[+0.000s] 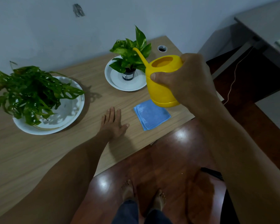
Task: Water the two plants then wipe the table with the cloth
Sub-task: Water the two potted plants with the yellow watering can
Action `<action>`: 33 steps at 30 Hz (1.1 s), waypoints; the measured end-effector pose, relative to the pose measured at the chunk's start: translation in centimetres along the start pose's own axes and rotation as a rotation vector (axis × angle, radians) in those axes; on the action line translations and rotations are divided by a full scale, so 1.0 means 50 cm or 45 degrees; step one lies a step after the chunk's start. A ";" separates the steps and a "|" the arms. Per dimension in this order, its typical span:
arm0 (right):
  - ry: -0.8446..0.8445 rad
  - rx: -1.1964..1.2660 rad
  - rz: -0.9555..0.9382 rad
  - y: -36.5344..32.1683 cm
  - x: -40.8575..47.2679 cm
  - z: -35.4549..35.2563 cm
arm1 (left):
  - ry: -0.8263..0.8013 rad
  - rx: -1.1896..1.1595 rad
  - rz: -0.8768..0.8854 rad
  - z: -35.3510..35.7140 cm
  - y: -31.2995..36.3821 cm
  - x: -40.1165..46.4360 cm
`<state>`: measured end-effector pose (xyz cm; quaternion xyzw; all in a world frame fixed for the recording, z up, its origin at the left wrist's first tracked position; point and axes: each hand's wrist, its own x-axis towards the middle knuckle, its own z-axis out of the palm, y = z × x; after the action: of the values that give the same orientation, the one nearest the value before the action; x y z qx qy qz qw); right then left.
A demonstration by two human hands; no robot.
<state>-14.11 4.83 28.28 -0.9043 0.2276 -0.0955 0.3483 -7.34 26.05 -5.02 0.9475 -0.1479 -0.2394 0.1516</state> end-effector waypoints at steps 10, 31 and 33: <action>0.157 0.059 -0.036 0.007 0.008 0.000 | -0.006 0.005 0.011 -0.003 0.001 -0.001; 0.000 0.405 -0.206 -0.107 -0.090 0.043 | 0.396 -0.121 -0.271 0.012 -0.173 -0.184; -0.056 0.425 -0.266 -0.136 -0.108 0.059 | 0.404 -0.142 -0.350 0.012 -0.203 -0.216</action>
<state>-15.52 13.57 30.62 -0.8546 0.1058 -0.1479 0.4865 -14.62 38.98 -4.76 0.9748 0.0219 -0.1133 0.1911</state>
